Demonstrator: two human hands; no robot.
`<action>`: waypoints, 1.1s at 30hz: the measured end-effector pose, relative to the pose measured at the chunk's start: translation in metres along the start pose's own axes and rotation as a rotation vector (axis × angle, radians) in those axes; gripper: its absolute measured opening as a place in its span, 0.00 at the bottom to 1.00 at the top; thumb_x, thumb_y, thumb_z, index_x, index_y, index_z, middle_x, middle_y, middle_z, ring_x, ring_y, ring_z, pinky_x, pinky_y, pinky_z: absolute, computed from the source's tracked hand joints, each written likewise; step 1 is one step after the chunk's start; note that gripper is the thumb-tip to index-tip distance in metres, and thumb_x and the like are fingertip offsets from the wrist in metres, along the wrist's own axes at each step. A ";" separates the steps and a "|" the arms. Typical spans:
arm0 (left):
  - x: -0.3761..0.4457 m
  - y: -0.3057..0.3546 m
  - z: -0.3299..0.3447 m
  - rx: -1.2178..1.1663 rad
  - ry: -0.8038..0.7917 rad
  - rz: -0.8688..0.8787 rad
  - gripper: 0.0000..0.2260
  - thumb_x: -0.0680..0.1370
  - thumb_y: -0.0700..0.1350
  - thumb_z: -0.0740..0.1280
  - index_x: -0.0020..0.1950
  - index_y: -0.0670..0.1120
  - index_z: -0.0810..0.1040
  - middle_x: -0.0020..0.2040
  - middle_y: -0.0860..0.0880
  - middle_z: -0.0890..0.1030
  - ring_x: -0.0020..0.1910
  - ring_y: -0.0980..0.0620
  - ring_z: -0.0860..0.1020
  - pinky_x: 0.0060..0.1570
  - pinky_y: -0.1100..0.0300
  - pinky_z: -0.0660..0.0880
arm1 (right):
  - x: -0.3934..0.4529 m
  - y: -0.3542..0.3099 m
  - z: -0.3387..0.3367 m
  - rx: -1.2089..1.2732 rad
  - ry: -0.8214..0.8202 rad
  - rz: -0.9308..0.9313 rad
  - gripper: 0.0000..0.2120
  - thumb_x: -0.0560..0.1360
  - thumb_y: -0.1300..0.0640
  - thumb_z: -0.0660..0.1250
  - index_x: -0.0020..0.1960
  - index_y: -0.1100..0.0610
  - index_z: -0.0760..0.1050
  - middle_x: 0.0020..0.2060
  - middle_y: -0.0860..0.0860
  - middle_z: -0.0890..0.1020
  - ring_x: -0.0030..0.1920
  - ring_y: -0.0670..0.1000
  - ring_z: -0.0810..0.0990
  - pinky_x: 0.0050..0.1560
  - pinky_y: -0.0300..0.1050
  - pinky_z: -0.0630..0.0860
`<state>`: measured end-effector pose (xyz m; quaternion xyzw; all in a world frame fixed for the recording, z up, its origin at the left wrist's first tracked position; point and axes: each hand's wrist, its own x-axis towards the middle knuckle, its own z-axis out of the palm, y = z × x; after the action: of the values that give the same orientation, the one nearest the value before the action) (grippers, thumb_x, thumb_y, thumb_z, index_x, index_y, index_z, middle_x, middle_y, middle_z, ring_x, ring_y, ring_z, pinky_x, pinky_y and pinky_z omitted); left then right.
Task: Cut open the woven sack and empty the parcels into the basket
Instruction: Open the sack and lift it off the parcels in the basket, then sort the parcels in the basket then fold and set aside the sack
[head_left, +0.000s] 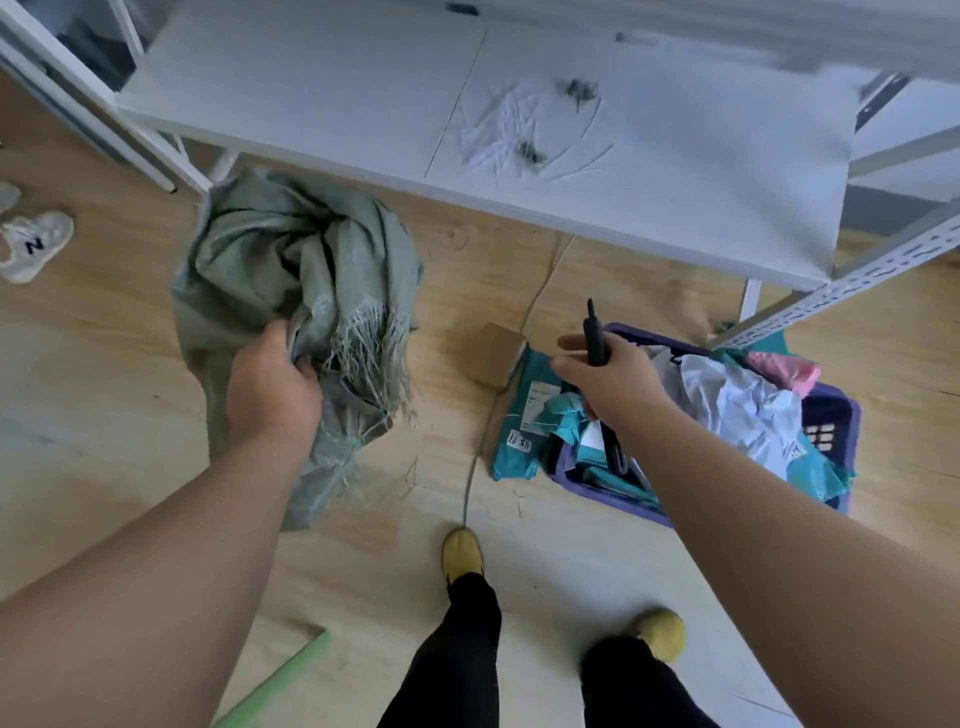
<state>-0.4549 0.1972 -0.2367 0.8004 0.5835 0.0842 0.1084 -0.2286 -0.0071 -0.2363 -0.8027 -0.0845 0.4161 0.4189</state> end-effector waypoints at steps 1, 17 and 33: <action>0.001 -0.008 0.015 0.032 -0.016 -0.026 0.08 0.77 0.38 0.63 0.55 0.44 0.73 0.47 0.38 0.79 0.46 0.35 0.77 0.40 0.48 0.74 | 0.009 0.013 0.006 -0.011 -0.003 0.011 0.11 0.74 0.56 0.70 0.56 0.53 0.78 0.45 0.52 0.83 0.27 0.48 0.73 0.30 0.43 0.74; 0.002 -0.057 0.321 0.278 -0.107 -0.053 0.20 0.76 0.30 0.58 0.67 0.43 0.71 0.60 0.39 0.76 0.59 0.38 0.71 0.48 0.46 0.72 | 0.195 0.184 0.062 -0.226 0.036 -0.167 0.10 0.75 0.56 0.66 0.56 0.51 0.77 0.47 0.50 0.83 0.41 0.53 0.81 0.45 0.50 0.80; -0.066 0.031 0.561 -0.110 -0.861 -0.068 0.11 0.76 0.47 0.66 0.58 0.49 0.81 0.58 0.45 0.81 0.55 0.45 0.79 0.56 0.55 0.77 | 0.276 0.223 0.088 -0.447 0.101 -0.081 0.13 0.74 0.56 0.66 0.58 0.56 0.77 0.47 0.56 0.81 0.46 0.59 0.81 0.46 0.50 0.81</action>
<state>-0.2998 0.0831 -0.7682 0.7357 0.5059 -0.2300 0.3871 -0.1643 0.0382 -0.5932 -0.8912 -0.1856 0.3293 0.2506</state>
